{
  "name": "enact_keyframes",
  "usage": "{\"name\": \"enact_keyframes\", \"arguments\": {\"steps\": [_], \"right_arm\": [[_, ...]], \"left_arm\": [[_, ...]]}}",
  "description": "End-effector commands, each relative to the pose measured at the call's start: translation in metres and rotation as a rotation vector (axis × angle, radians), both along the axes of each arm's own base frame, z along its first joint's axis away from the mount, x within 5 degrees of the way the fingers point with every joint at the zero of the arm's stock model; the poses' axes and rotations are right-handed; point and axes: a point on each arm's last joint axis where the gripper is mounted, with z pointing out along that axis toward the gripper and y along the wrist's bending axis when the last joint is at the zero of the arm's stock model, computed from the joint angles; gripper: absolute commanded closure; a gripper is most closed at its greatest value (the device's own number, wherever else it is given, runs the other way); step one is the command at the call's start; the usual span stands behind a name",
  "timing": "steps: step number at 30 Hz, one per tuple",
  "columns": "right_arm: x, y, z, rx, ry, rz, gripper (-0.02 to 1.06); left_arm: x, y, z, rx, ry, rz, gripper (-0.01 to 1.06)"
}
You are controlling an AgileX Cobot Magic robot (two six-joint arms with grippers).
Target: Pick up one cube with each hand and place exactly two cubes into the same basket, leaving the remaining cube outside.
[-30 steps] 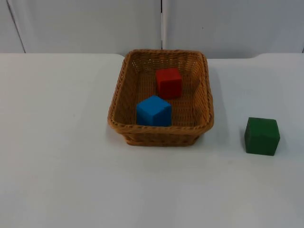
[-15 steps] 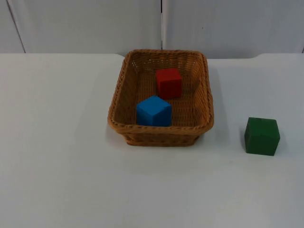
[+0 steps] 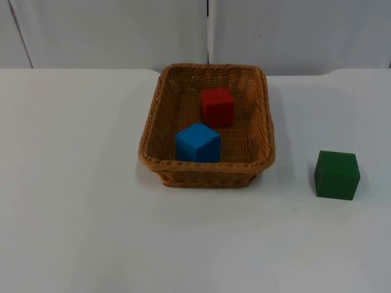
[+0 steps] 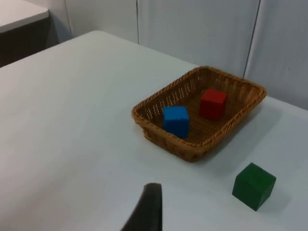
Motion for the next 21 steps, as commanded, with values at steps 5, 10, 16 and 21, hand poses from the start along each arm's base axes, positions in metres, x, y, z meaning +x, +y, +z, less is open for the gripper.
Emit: {"name": "enact_keyframes", "arguments": {"steps": [5,10,16,21], "right_arm": [[-0.003,-0.006,-0.007,-0.008,0.052,-0.053,0.23],[0.002,-0.008,-0.021,-0.043,0.135,-0.093,0.23],[0.007,-0.007,-0.033,-0.070,0.178,-0.108,0.23],[0.007,-0.007,-0.033,-0.070,0.178,-0.108,0.23]], "left_arm": [[0.000,-0.003,-0.008,0.041,0.018,-0.056,0.23],[0.000,-0.003,-0.008,0.041,0.018,-0.056,0.23],[0.000,-0.003,-0.008,0.041,0.018,-0.056,0.23],[0.000,-0.003,-0.008,0.041,0.018,-0.056,0.23]]}}
